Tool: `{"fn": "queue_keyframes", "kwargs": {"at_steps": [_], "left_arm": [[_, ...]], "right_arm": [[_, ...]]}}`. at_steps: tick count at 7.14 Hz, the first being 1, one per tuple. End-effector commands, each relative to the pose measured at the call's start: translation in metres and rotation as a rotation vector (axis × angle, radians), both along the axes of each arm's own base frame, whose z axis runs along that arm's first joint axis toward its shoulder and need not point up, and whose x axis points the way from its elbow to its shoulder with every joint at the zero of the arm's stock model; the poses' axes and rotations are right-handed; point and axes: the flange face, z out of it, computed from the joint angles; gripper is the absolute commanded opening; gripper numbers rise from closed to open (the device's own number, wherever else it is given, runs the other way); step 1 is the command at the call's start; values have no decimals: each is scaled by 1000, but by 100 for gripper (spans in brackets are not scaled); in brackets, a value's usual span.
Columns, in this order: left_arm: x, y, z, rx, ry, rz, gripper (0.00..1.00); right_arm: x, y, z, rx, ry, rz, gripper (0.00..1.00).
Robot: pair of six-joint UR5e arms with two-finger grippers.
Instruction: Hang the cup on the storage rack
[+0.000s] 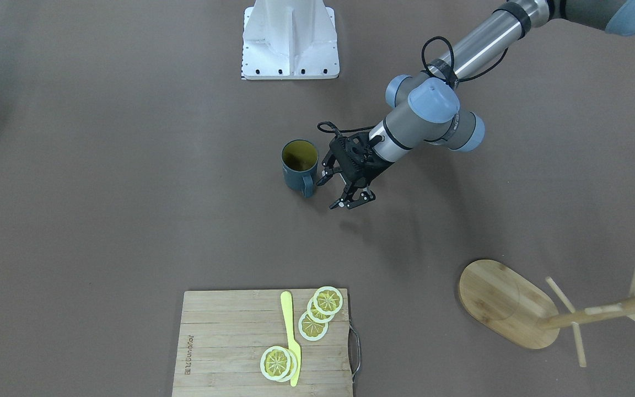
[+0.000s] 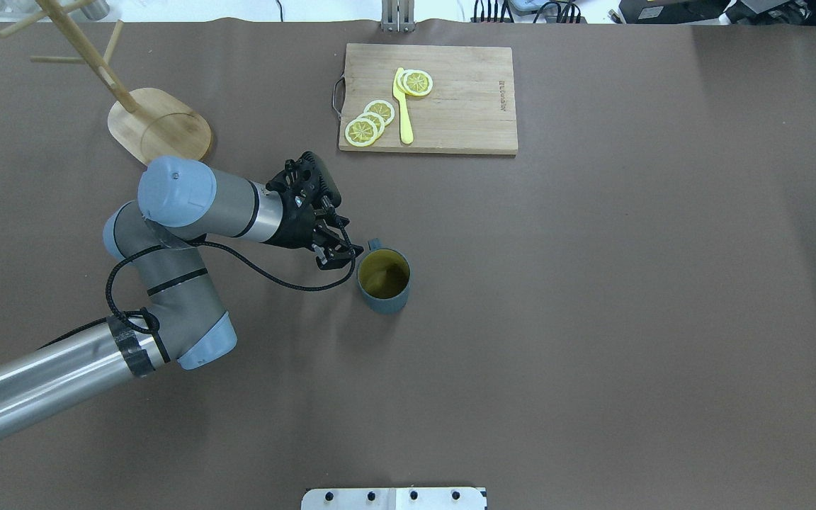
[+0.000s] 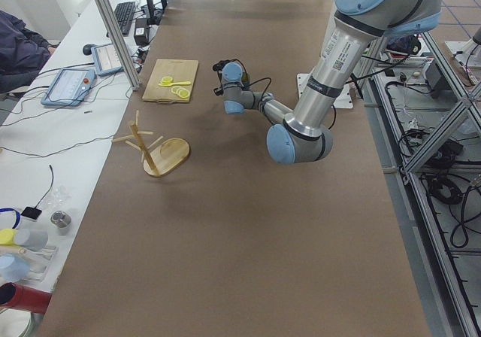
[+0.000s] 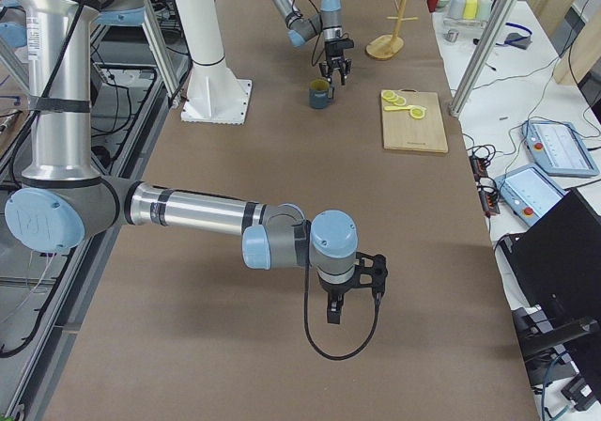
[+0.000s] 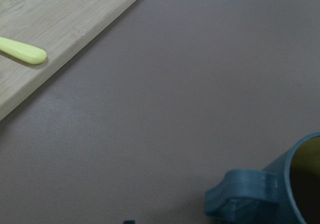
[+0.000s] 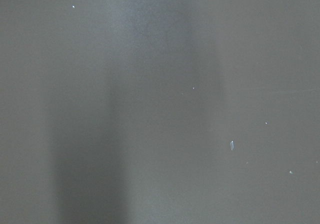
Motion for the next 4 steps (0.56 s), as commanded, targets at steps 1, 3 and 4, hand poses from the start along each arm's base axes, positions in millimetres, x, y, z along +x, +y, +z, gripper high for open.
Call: {"fn": "queue_keyframes", "kwargs": {"at_steps": [1,3,4], "left_arm": [[5,1,-1,-2,-1,6,64],[9,5,-6,2,4,12,64],[14,10,-7,4,7,21,64]], "right_arm": [[0,0,1,-2,0,0,100],[0,0,2,-3,0,0,100],[0,0,2,-4,0,1,100]]}}
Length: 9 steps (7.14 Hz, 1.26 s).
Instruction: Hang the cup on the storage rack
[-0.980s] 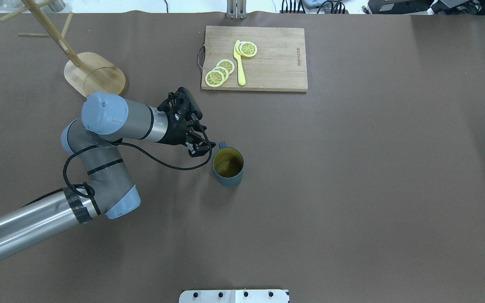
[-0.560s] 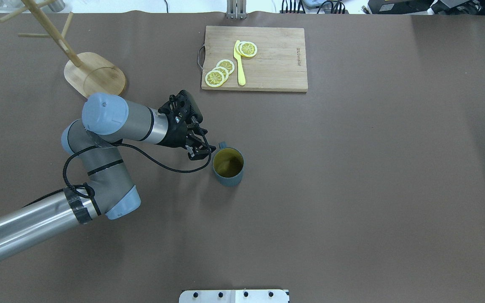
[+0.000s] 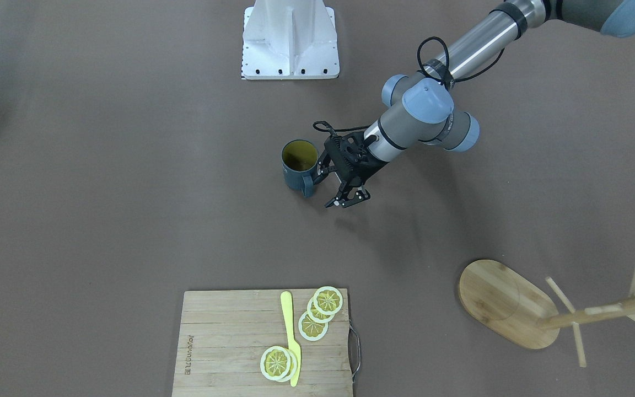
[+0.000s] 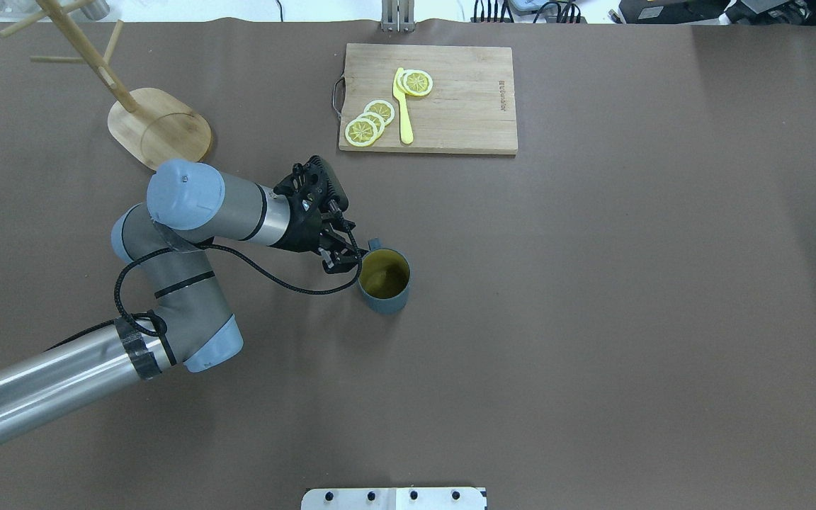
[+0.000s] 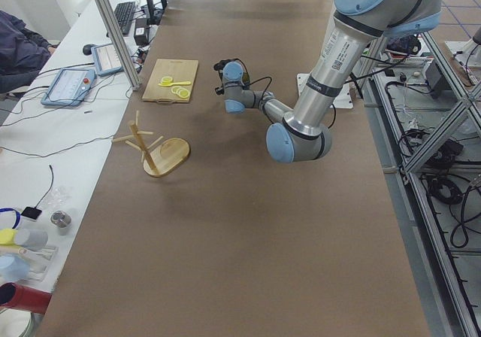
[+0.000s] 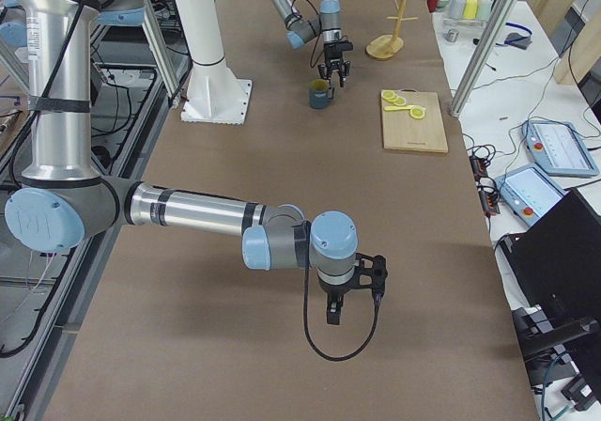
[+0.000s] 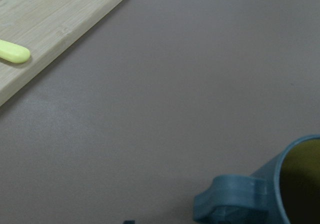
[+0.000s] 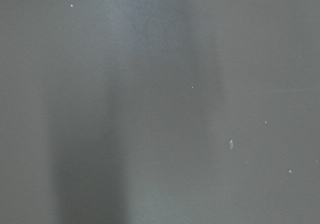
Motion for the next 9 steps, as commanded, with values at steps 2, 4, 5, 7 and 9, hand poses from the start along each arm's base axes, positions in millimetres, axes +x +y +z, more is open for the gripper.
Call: {"fn": "queue_keyframes", "kwargs": {"at_steps": [2,4,5,7,9], "left_arm": [[10,11,-5,4,7,20,63],[15,17,-7,10,16,31,63],[15,20,-7,15,24,36,54],[14,22,-4,18,31,42,24],[14,24,0,17,34,43,9]], "right_arm": [[0,-2,-2,4,0,1,100],[0,-6,-5,8,0,1,100],[0,-6,-2,4,0,1,100],[0,-7,-3,5,0,1,100],[0,-7,-2,4,0,1,100]]}}
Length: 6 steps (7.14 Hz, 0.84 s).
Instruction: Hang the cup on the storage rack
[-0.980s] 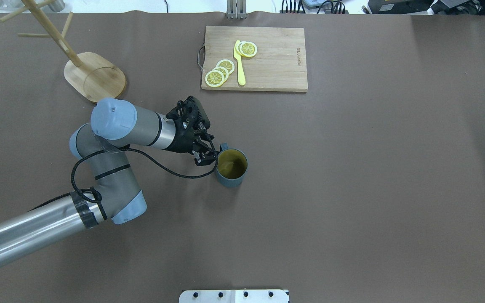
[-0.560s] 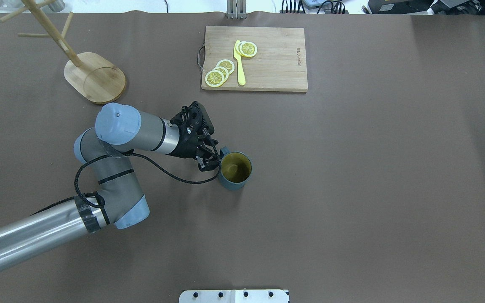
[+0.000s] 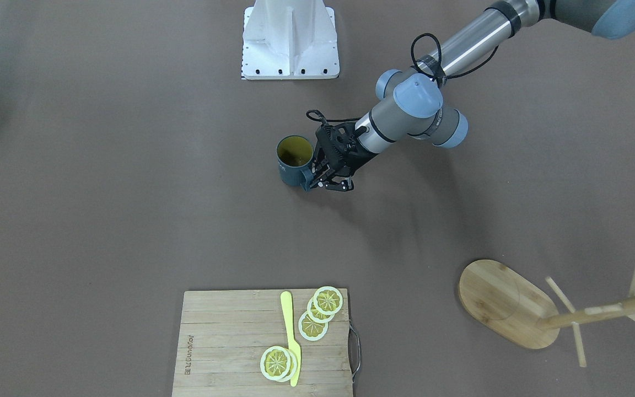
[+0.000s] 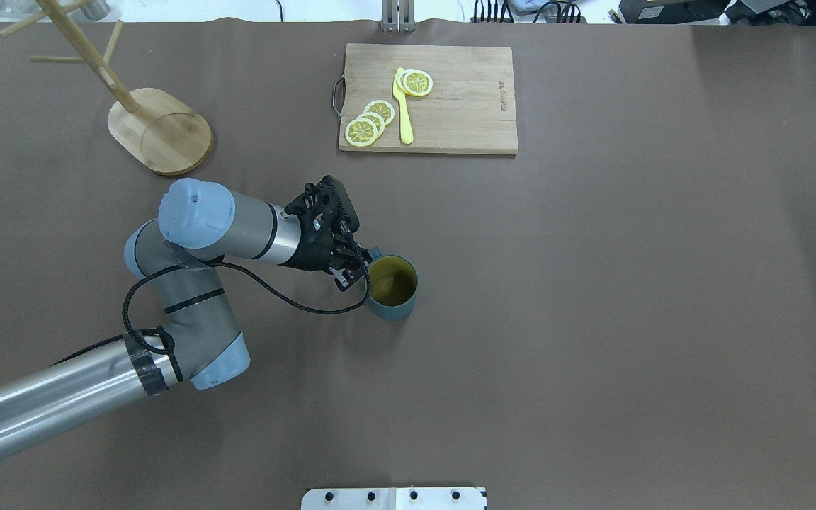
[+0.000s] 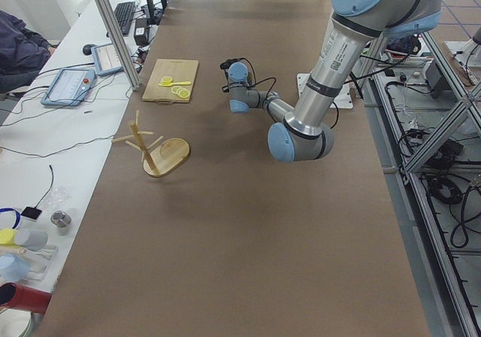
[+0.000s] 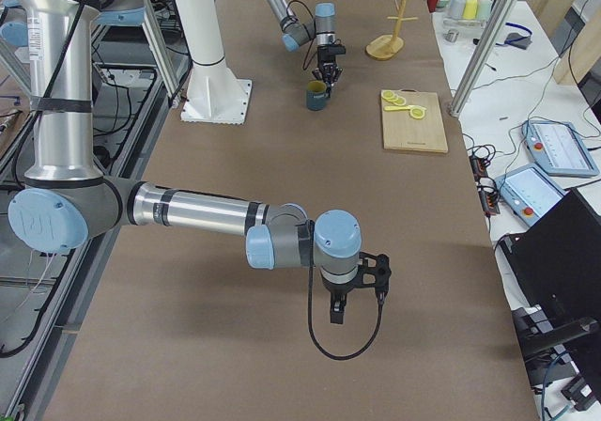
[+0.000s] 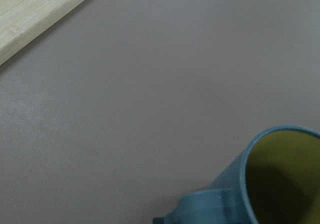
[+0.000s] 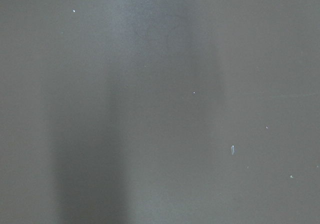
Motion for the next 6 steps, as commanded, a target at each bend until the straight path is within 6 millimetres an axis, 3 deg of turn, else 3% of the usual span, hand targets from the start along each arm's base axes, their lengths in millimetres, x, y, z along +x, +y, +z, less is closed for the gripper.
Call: {"fn": "queue_keyframes", "kwargs": {"at_steps": [1,6], "left_arm": [[0,1,2,-2,6,1,3],[-13,-1,-8,-98,83,-23,0]], "right_arm": [[0,0,1,-2,0,0,100],[0,-4,1,0,0,0,100]]}}
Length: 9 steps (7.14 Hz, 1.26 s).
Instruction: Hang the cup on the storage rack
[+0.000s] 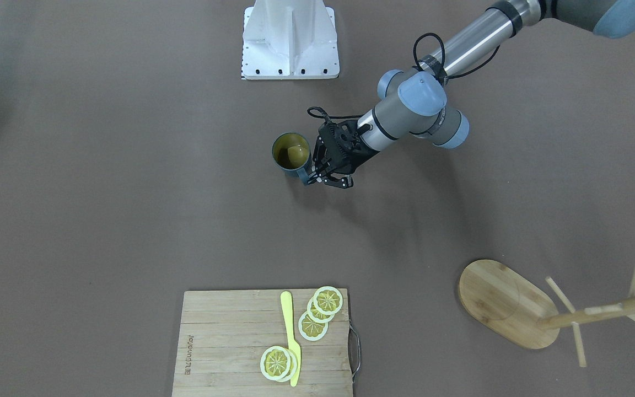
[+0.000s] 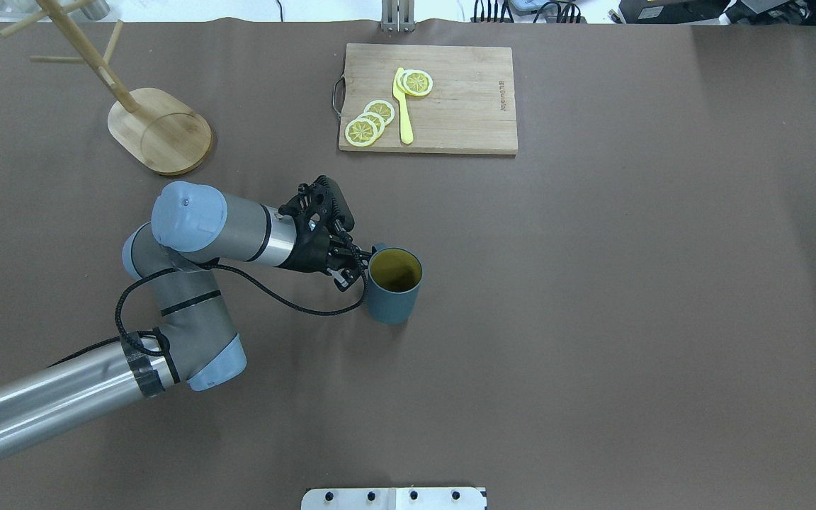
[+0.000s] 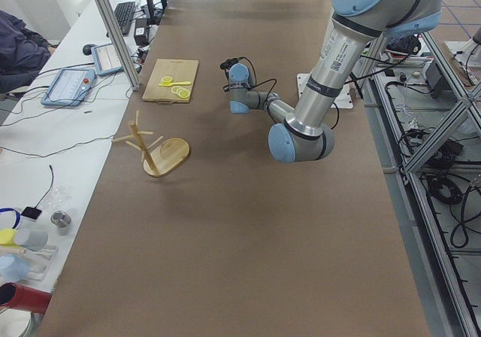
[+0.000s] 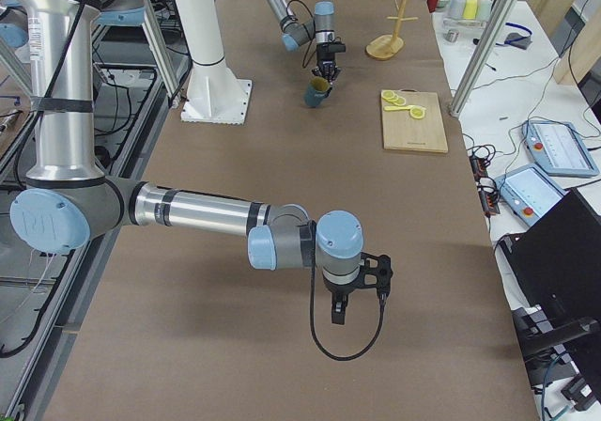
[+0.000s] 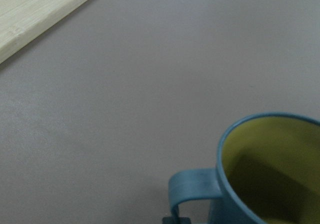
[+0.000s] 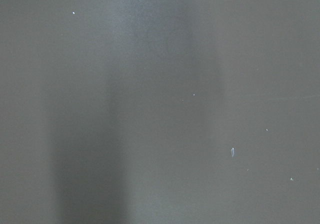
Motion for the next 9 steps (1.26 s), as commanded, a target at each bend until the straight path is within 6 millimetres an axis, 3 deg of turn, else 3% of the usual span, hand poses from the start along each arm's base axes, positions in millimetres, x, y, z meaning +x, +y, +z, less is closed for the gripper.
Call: {"fn": "queue_keyframes", "kwargs": {"at_steps": [1,2,4,5,7,9], "left_arm": [[-18,-16,-6,-120,46,-42,0],[-30,-23,-3,-231,86,-67,0],[-64,-28,38,-439,161,-108,0],[-78,-33,49,-529,195,-125,0],[-114,-54,52,-747,299,-161,0],[-144,-63,53,-962,414,-142,0]], "right_arm": [[0,1,1,-1,2,-1,100],[0,1,3,-5,1,-1,100],[0,1,2,-4,0,-1,100],[0,1,2,-2,0,-1,100],[1,2,2,-2,-1,0,100],[1,2,2,10,-1,0,100]]}}
